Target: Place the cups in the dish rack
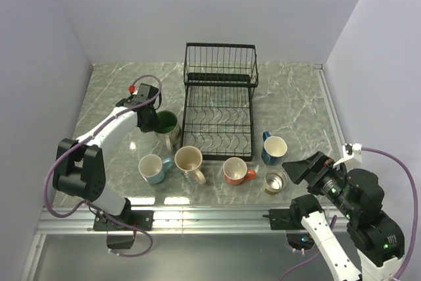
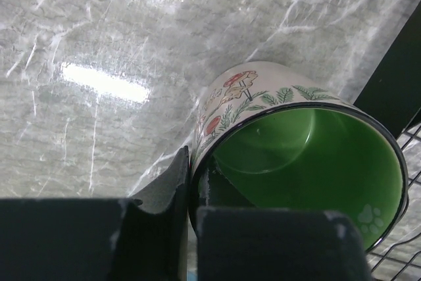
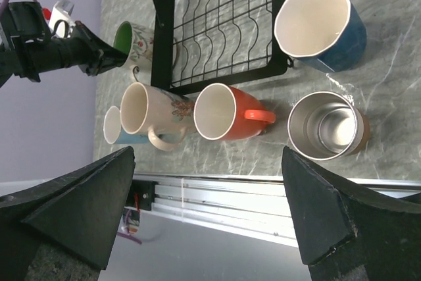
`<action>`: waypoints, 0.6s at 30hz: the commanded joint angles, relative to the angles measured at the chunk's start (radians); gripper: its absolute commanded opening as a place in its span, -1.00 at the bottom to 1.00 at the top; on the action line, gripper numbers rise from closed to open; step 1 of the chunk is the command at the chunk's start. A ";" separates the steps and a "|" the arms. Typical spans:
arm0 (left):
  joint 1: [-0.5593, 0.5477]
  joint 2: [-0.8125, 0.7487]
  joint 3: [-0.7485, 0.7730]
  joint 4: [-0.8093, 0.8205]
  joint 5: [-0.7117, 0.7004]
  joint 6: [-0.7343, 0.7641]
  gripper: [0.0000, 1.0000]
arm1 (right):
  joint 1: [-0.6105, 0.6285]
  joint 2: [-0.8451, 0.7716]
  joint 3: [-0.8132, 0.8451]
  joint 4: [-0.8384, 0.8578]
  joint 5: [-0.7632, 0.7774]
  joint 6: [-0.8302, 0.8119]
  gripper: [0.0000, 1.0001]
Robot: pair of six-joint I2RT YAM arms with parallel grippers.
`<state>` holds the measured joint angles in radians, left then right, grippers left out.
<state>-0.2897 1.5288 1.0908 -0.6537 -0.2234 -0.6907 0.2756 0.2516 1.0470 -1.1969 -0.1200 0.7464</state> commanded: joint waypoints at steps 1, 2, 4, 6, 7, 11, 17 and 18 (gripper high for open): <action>0.029 -0.045 0.049 -0.001 0.054 0.036 -0.99 | 0.005 0.037 0.004 0.071 -0.016 0.014 0.98; 0.043 -0.064 0.060 -0.018 0.065 0.042 -0.99 | 0.005 0.044 0.004 0.079 -0.033 0.022 0.98; 0.087 -0.122 0.090 -0.023 0.129 0.052 -0.99 | 0.005 0.078 0.001 0.124 -0.130 0.022 0.99; 0.125 -0.194 0.121 -0.020 0.172 0.060 -0.99 | 0.005 0.104 0.001 0.164 -0.199 0.025 0.99; 0.132 -0.218 0.133 -0.017 0.192 0.062 -0.99 | 0.005 0.123 0.005 0.202 -0.231 0.037 0.99; 0.149 -0.308 0.210 -0.023 0.237 0.053 -0.99 | 0.005 0.159 0.045 0.298 -0.242 0.070 0.99; 0.176 -0.413 0.256 0.069 0.433 -0.062 -0.99 | 0.005 0.261 0.029 0.506 -0.404 0.166 0.99; 0.176 -0.450 0.239 0.103 0.505 -0.099 -0.99 | 0.005 0.267 0.006 0.561 -0.433 0.241 0.99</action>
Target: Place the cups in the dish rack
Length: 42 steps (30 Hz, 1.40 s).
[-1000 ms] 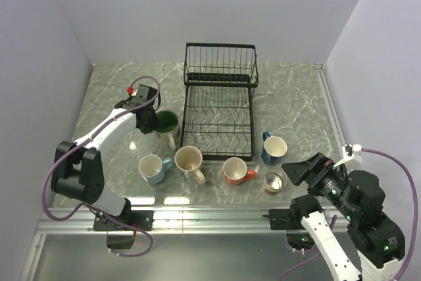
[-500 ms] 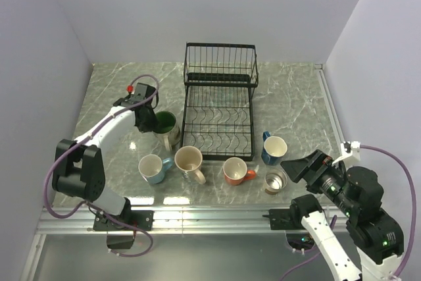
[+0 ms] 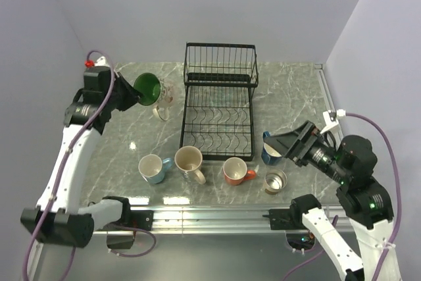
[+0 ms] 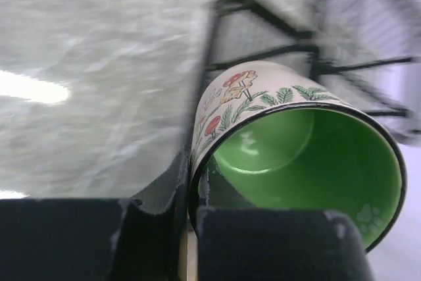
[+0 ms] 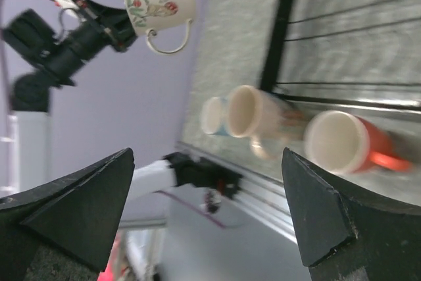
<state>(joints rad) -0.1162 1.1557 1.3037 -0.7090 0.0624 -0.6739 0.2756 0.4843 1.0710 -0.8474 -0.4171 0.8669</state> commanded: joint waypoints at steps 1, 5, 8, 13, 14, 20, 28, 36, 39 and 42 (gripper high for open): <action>0.003 -0.096 0.007 0.246 0.258 -0.189 -0.99 | 0.005 0.033 -0.066 0.329 -0.155 0.163 0.99; 0.003 -0.207 -0.180 0.559 0.428 -0.425 -0.99 | 0.008 0.042 -0.163 0.618 -0.207 0.372 0.99; -0.010 -0.255 -0.305 0.804 0.499 -0.617 -0.99 | 0.037 0.085 -0.172 0.726 -0.204 0.437 0.97; -0.105 -0.272 -0.356 0.959 0.466 -0.711 -0.99 | 0.201 0.201 -0.117 0.792 -0.126 0.422 0.91; -0.146 -0.275 -0.386 0.994 0.455 -0.733 -0.99 | 0.236 0.223 -0.106 0.792 -0.102 0.417 0.91; -0.232 -0.255 -0.510 1.325 0.393 -0.949 -0.99 | 0.401 0.341 -0.080 0.846 0.029 0.389 0.87; -0.319 -0.206 -0.443 1.289 0.399 -0.935 -0.99 | 0.427 0.433 -0.059 0.884 0.035 0.357 0.79; -0.362 -0.176 -0.506 1.338 0.375 -0.978 -0.99 | 0.451 0.481 -0.054 0.949 0.037 0.342 0.35; -0.373 -0.153 -0.498 1.336 0.387 -0.984 -0.99 | 0.451 0.499 -0.028 0.943 0.038 0.317 0.03; -0.384 -0.133 -0.486 1.335 0.396 -0.983 -0.99 | 0.451 0.511 -0.016 0.952 0.032 0.311 -0.21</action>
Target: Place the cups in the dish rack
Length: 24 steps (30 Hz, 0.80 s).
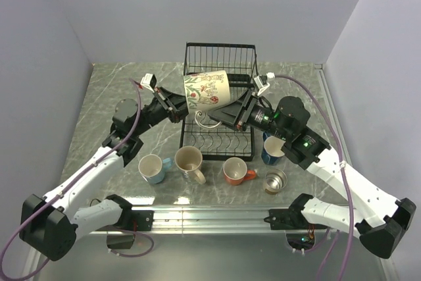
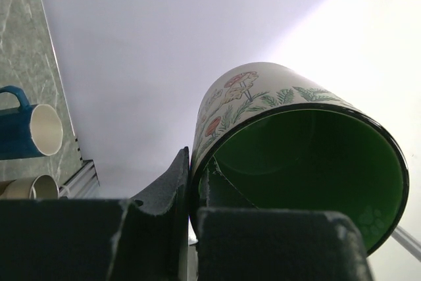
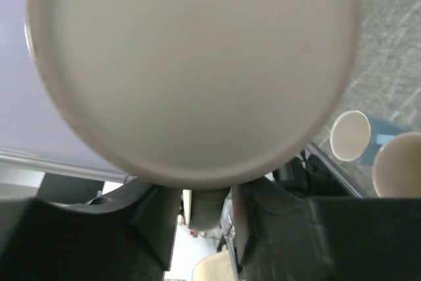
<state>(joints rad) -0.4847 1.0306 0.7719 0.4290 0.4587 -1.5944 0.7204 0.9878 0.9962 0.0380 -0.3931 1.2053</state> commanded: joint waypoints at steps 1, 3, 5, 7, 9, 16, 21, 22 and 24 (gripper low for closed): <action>-0.021 -0.004 0.046 0.208 0.001 -0.068 -0.99 | 0.007 0.012 0.061 0.083 0.007 -0.026 -0.25; -0.032 0.006 0.047 0.208 0.003 -0.068 -0.99 | 0.007 0.023 0.058 0.117 -0.006 -0.013 -0.34; -0.049 0.013 0.041 0.203 -0.002 -0.062 -0.99 | 0.008 0.037 0.058 0.140 -0.021 -0.003 -0.36; -0.058 0.017 0.027 0.209 -0.005 -0.068 -0.99 | 0.014 0.041 0.059 0.178 -0.035 0.003 -0.33; -0.069 0.026 0.021 0.231 -0.005 -0.078 -0.99 | 0.020 0.055 0.068 0.189 -0.053 0.002 -0.35; -0.089 0.025 0.046 0.122 -0.005 0.009 -0.98 | 0.024 0.032 0.068 0.131 -0.017 -0.033 -1.00; -0.089 -0.013 0.075 -0.079 -0.031 0.117 -0.56 | 0.024 -0.050 0.065 0.007 0.043 -0.102 -1.00; -0.089 -0.027 0.076 -0.140 -0.038 0.149 -0.43 | 0.024 -0.061 0.065 -0.010 0.059 -0.110 -1.00; -0.089 -0.043 0.072 -0.192 -0.060 0.186 -0.05 | 0.024 -0.092 0.081 -0.086 0.089 -0.139 -1.00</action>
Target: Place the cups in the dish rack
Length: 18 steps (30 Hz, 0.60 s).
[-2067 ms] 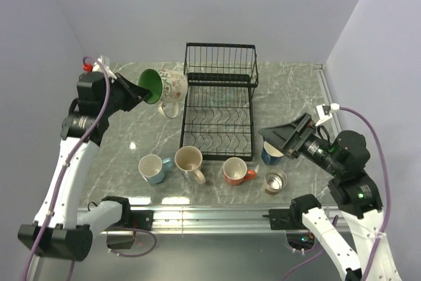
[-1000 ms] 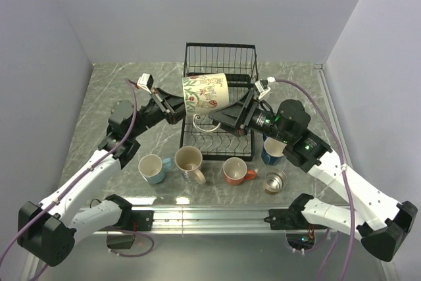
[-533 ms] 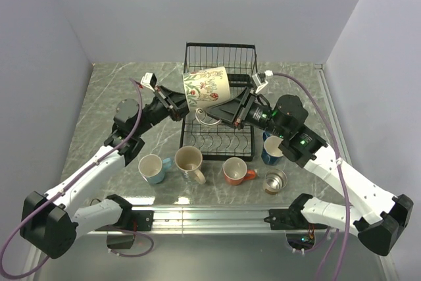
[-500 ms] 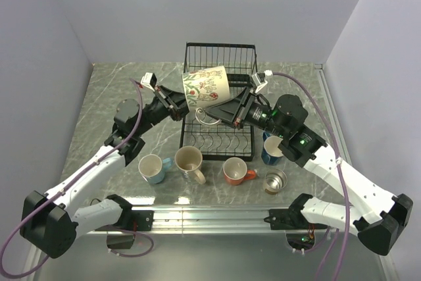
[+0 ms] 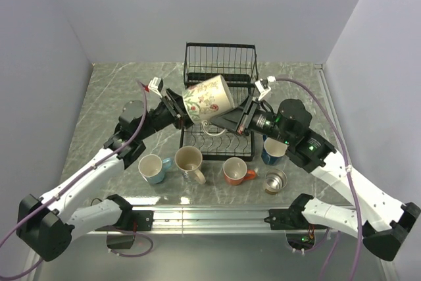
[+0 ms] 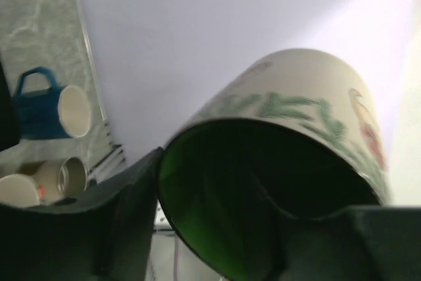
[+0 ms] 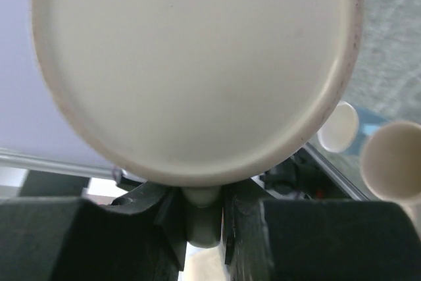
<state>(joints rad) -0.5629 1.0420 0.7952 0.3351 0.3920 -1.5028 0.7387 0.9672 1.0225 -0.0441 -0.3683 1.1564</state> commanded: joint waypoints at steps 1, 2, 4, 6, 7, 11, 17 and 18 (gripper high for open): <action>-0.011 -0.072 0.038 -0.137 -0.002 0.101 0.09 | 0.004 -0.080 0.057 -0.029 0.080 -0.112 -1.00; -0.008 -0.082 0.032 -0.155 -0.018 0.110 0.23 | 0.004 -0.099 0.071 -0.057 0.112 -0.122 -1.00; -0.005 -0.100 0.032 -0.252 -0.039 0.148 0.49 | 0.005 -0.117 0.085 -0.141 0.149 -0.144 -1.00; -0.003 -0.123 0.048 -0.329 -0.074 0.208 0.63 | 0.004 -0.136 0.116 -0.247 0.215 -0.187 -1.00; 0.004 -0.140 0.055 -0.388 -0.084 0.231 0.65 | 0.004 -0.143 0.120 -0.278 0.235 -0.216 -1.00; 0.024 -0.201 0.053 -0.604 -0.145 0.299 0.70 | 0.004 -0.165 0.125 -0.410 0.343 -0.259 -1.00; 0.035 -0.321 0.033 -0.797 -0.271 0.358 0.69 | 0.002 -0.147 0.091 -0.569 0.563 -0.282 -1.00; 0.034 -0.332 0.033 -0.830 -0.277 0.365 0.69 | 0.004 -0.139 0.082 -0.566 0.584 -0.285 -1.00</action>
<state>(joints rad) -0.5312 0.7509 0.8089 -0.3588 0.1886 -1.2011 0.7433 0.8429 1.0657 -0.6857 0.0589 0.9131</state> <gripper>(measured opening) 0.847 0.270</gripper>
